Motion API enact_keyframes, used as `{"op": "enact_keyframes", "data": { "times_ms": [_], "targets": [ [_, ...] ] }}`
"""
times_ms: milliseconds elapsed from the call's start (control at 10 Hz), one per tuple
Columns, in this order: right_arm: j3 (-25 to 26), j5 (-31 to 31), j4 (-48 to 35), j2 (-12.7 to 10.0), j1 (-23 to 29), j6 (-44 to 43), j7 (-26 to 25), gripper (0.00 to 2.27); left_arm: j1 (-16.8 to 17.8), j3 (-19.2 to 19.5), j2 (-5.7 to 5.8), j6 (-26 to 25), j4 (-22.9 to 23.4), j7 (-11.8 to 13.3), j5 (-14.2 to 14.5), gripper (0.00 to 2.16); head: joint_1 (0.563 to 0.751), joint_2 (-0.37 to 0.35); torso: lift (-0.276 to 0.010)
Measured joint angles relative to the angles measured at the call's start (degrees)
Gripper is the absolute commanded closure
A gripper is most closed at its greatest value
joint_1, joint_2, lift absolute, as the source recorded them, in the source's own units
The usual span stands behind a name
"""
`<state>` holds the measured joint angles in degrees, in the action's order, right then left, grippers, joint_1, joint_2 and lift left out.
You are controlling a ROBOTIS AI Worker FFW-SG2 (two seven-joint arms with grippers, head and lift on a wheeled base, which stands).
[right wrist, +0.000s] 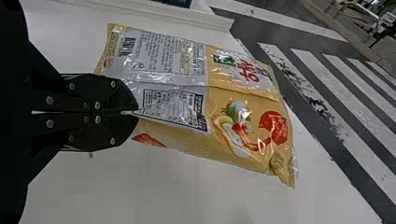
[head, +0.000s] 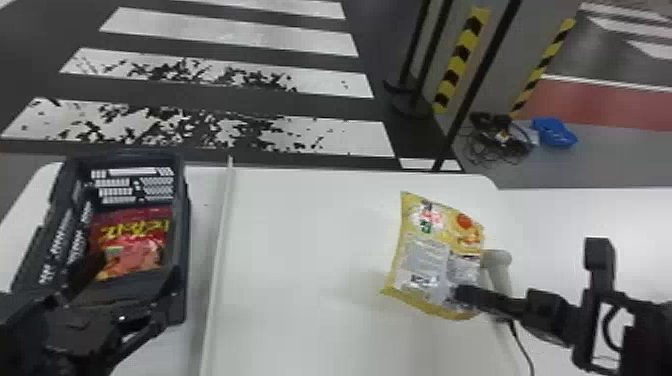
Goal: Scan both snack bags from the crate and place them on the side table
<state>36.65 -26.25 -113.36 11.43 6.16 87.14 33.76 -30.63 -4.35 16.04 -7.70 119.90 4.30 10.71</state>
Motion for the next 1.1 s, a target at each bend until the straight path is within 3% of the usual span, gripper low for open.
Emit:
{"op": "enact_keyframes", "data": {
  "times_ms": [300,600,1100],
  "targets": [
    [5.2,3.1,1.8,0.2,-6.4,-1.7,-1.7,2.26,-0.1,0.3,-0.05,0.0,0.1,-0.1,0.0,0.07,0.695,-0.274,-0.095],
    [8.9,3.6,7.6,0.7,-7.6,-16.8,-7.1,2.26,-0.2,0.4,-0.08,0.2,0.7,-0.1,0.0,0.07,0.695,-0.35,-0.095],
    [11.5,5.7,30.5,8.2,-12.1,-40.5,-15.1,2.26,-0.6,0.6,-0.08,0.8,0.8,-0.4,-0.1,0.07,0.695,-0.35,-0.095]
  ]
}}
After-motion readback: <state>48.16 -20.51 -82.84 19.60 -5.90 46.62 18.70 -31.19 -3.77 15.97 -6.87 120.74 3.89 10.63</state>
